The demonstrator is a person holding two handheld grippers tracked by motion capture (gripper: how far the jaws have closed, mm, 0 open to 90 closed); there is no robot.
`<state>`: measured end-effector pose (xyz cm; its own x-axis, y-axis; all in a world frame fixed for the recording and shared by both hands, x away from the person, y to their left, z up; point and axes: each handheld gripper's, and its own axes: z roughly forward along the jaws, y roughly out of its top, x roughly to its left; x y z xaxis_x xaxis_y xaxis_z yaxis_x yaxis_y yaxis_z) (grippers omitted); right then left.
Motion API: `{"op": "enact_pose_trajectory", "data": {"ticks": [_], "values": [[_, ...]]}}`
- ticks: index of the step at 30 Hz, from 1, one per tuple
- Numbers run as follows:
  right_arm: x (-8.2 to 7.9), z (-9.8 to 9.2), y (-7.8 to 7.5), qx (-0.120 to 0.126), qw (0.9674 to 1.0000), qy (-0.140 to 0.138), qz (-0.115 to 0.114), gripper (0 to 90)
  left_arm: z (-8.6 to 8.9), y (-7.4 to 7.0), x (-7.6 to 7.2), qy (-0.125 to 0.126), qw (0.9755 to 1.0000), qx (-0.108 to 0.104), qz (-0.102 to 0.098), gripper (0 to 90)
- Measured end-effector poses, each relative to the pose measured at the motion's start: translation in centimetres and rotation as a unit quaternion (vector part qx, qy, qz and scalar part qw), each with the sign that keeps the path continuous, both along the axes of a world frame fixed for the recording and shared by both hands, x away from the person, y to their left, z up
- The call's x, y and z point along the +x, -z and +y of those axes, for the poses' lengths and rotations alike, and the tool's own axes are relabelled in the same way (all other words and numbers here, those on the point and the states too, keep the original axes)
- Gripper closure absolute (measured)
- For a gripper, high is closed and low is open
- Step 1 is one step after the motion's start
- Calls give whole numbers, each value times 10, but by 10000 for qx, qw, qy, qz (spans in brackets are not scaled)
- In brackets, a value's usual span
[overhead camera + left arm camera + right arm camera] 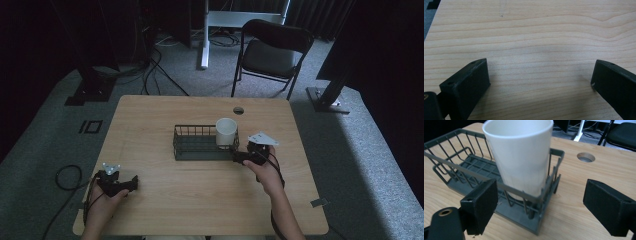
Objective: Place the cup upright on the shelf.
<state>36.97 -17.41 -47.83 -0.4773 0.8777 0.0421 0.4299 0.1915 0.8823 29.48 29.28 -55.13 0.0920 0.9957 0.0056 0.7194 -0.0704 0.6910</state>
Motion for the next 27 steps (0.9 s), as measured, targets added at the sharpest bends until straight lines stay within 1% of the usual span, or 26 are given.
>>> {"op": "enact_pose_trajectory", "data": {"ticks": [4,7,10,18,27], "values": [[-3,-7,4,9,10000,62,40,123,0,0,0,-1,10000,-1,-3,21],[-5,-13,8,-68,9999,134,62,123,0,0,0,-1,10000,-2,-5,21],[-7,-18,13,-33,9998,195,101,123,0,0,0,-1,10000,-1,-3,20],[-12,-34,26,-150,9989,388,215,123,0,0,0,6,10000,7,5,21],[-18,-52,43,-317,9975,495,387,123,0,0,0,5,10000,7,4,21]]}}
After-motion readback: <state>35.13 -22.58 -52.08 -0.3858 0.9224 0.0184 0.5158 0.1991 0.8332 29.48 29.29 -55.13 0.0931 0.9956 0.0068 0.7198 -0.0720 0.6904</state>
